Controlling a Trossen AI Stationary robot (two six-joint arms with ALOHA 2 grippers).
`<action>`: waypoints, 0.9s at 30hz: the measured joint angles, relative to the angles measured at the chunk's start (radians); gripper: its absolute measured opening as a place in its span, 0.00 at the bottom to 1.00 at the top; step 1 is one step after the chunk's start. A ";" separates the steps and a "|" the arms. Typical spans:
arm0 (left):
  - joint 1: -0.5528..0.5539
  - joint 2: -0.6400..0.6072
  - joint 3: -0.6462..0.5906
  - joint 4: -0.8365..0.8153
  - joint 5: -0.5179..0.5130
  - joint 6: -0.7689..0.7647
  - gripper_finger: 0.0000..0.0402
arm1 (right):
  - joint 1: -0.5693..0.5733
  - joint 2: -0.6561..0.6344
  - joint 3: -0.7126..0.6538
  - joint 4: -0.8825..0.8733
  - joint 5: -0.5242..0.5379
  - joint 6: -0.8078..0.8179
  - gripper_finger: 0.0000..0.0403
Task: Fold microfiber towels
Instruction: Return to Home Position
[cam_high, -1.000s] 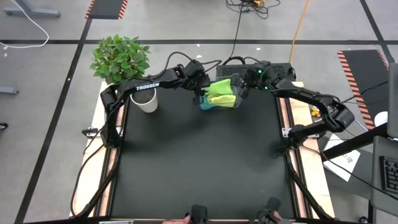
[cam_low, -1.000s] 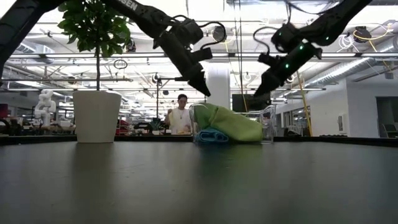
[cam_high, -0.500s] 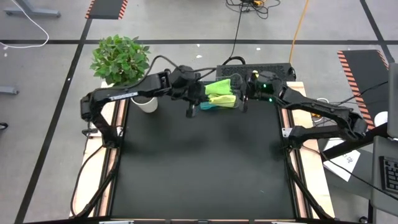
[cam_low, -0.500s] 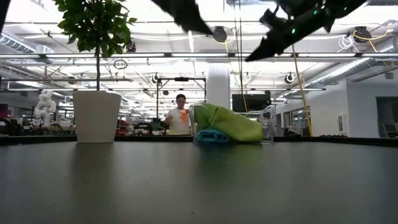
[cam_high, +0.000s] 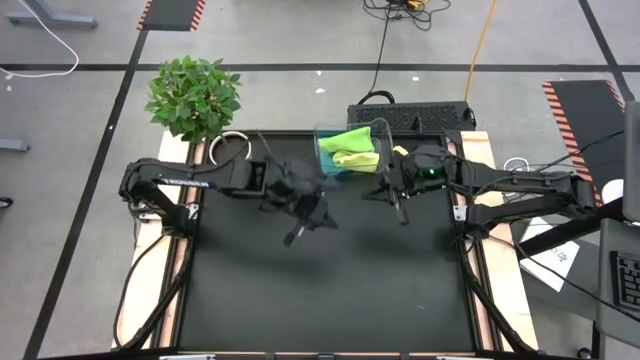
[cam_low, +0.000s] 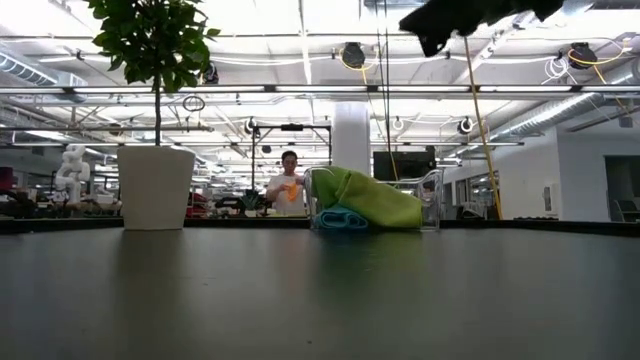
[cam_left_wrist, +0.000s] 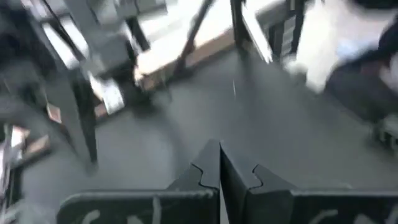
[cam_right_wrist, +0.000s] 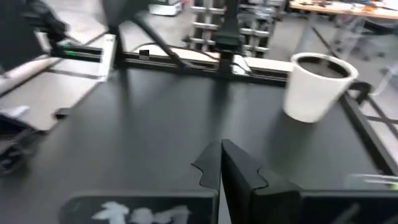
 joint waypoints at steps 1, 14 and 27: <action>-0.016 0.000 0.000 -0.039 -0.035 0.008 0.01 | 0.022 -0.011 0.000 -0.007 0.001 0.007 0.00; -0.208 -0.113 -0.177 0.135 -0.264 -0.047 0.00 | 0.251 -0.228 -0.032 -0.071 0.162 0.054 0.00; -0.382 -0.434 -0.662 0.573 -0.542 -0.217 0.00 | 0.386 -0.282 -0.210 0.035 0.223 0.151 0.00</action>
